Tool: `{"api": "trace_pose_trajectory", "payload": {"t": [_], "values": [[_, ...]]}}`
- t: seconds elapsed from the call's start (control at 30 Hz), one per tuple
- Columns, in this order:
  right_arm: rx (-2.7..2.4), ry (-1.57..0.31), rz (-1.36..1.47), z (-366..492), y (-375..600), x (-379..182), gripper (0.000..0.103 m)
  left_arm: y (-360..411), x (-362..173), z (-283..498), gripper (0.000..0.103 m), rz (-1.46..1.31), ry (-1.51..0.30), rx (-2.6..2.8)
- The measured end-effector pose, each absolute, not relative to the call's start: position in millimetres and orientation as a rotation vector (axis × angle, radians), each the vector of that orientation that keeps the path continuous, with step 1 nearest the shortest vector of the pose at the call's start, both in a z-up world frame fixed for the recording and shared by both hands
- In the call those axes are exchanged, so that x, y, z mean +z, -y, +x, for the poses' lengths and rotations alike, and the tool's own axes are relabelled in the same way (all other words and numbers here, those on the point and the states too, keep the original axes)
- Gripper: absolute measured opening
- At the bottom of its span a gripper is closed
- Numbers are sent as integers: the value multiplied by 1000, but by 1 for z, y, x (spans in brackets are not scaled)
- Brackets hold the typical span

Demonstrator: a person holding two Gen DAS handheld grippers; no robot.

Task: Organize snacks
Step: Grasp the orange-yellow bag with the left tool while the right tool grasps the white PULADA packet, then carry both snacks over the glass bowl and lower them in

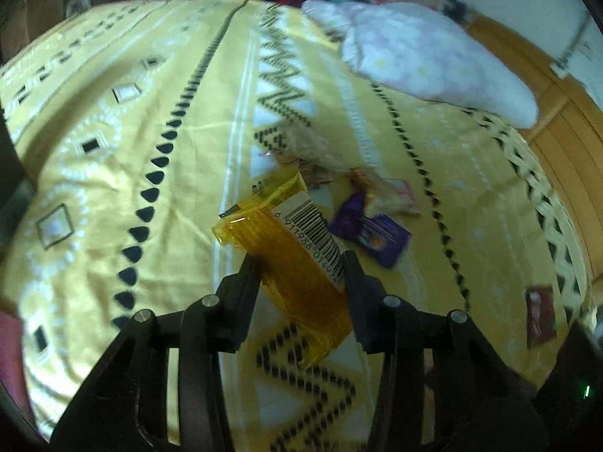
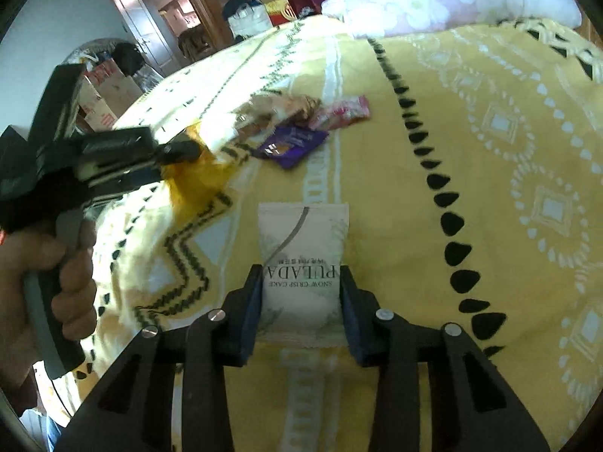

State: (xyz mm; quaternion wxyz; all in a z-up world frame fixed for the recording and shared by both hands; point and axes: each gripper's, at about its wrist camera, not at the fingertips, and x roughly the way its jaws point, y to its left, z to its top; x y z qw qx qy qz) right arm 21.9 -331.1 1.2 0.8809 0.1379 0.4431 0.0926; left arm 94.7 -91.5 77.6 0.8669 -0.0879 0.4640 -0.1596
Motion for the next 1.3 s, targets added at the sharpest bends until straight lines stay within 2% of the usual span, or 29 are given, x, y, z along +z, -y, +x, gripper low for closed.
{"api": "trace_pose_trajectory", "payload": {"t": [0.2,0.33,0.7,1.0,1.3], "values": [[226,-881,313,-4,331,25,41,87,113,61,41,-4,-914,-329],[218,-848,313,-14,332,42,41,80,141,36,41,113,-813,-259],[280,-715,246,-25,295,123,41,15,217,1,40,128,-602,-88],[415,-635,148,-13,204,188,41,-72,266,-28,40,77,-487,68],[628,-582,36,-6,62,238,41,-165,281,-49,40,-10,-429,227]]}}
